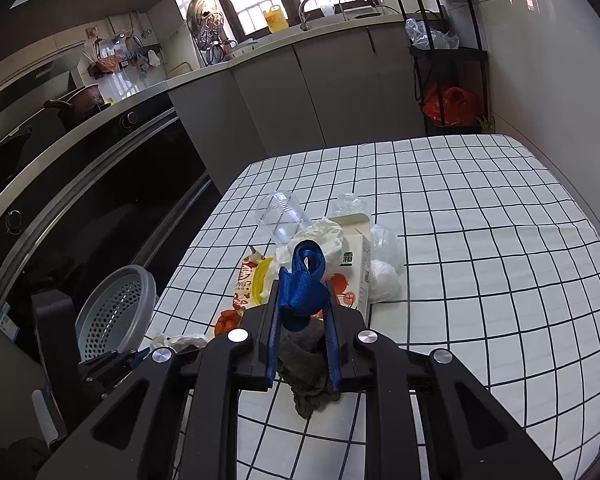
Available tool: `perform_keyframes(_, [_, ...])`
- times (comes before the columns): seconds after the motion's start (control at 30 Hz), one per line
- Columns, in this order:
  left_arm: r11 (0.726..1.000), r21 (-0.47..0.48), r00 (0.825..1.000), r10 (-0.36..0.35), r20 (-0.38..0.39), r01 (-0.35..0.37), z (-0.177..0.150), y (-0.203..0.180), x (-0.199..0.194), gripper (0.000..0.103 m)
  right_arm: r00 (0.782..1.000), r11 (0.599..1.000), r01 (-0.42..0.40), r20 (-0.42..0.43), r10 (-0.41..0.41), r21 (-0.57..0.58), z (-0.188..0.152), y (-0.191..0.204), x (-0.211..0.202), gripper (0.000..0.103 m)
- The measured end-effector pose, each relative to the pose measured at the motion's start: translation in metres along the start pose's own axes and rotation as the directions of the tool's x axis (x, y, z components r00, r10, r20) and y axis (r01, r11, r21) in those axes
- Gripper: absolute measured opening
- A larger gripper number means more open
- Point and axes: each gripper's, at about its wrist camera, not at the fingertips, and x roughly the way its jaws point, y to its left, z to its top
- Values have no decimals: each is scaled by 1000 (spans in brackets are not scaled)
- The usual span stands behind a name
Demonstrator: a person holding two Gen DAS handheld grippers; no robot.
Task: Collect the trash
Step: 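Carry the blue strap and crumpled paper in both tools over the grey wastebasket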
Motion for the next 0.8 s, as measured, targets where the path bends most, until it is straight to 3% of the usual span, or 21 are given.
perform_keyframes(0.33, [1000, 11, 998, 7, 60, -8, 5, 34, -62, 33, 1000, 1000, 13, -12, -14, -19, -19, 25, -8, 19])
perform_keyframes(0.5, [999, -13, 997, 34, 71, -33, 3, 75, -82, 33, 1000, 1000, 8, -25, -8, -12, -26, 43, -6, 19])
perform_keyframes(0.8, [973, -99, 975, 216, 56, -210, 5, 175, -83, 33, 995, 994, -90, -54, 87, -58, -22, 109, 20, 19])
